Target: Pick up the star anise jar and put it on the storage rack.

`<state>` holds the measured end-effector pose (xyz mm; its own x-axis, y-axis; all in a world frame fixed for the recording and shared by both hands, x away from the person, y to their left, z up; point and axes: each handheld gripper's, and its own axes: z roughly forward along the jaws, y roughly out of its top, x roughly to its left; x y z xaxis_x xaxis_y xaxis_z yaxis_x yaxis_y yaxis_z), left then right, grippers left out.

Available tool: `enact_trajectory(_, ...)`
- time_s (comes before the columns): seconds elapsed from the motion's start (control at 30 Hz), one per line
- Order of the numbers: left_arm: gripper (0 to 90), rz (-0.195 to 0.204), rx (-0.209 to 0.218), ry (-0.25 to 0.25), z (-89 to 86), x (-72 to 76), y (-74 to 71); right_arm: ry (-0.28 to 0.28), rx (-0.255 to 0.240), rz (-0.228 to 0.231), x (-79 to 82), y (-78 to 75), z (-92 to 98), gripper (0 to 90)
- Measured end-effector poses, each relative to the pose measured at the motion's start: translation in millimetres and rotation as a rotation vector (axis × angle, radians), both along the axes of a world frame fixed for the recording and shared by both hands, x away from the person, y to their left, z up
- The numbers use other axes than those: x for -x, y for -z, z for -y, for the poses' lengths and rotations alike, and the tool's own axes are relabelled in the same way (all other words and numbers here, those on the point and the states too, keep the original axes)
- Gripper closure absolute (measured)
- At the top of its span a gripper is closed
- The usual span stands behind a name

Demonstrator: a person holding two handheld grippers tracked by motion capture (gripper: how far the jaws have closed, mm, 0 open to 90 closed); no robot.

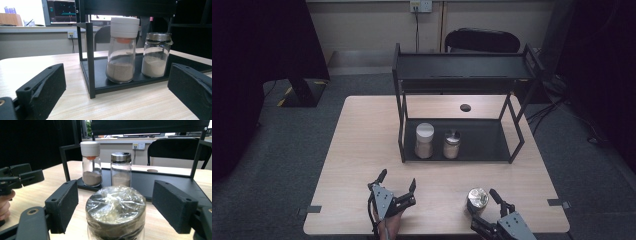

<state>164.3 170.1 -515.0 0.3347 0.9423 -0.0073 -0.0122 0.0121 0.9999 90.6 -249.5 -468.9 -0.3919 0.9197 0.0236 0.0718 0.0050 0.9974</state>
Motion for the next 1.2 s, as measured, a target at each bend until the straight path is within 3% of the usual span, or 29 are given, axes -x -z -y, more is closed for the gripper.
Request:
enact_trajectory(0.33, 1.2, 0.0, 0.0, 0.0, 0.1, 0.1, 0.1, 0.012, 0.03, -0.046, -2.6, 2.8, -9.5, 23.9)
enact_trajectory(0.63, 1.2, 0.0, -0.001, -0.001, 0.2, 0.1, -0.1, 0.009, 0.017, -0.07, -5.2, 5.4, -4.9, 29.5)
enact_trajectory(0.8, 1.2, -0.002, -0.001, -0.002, 0.2, 0.0, -0.3, 0.024, 0.021, -0.062, -3.8, 6.7, -6.5, 33.7)
enact_trajectory(1.2, 1.3, -0.002, 0.0, -0.002, 0.3, -0.1, -0.4, 0.033, 0.046, -0.062, -2.8, 3.8, -10.6, 34.5)
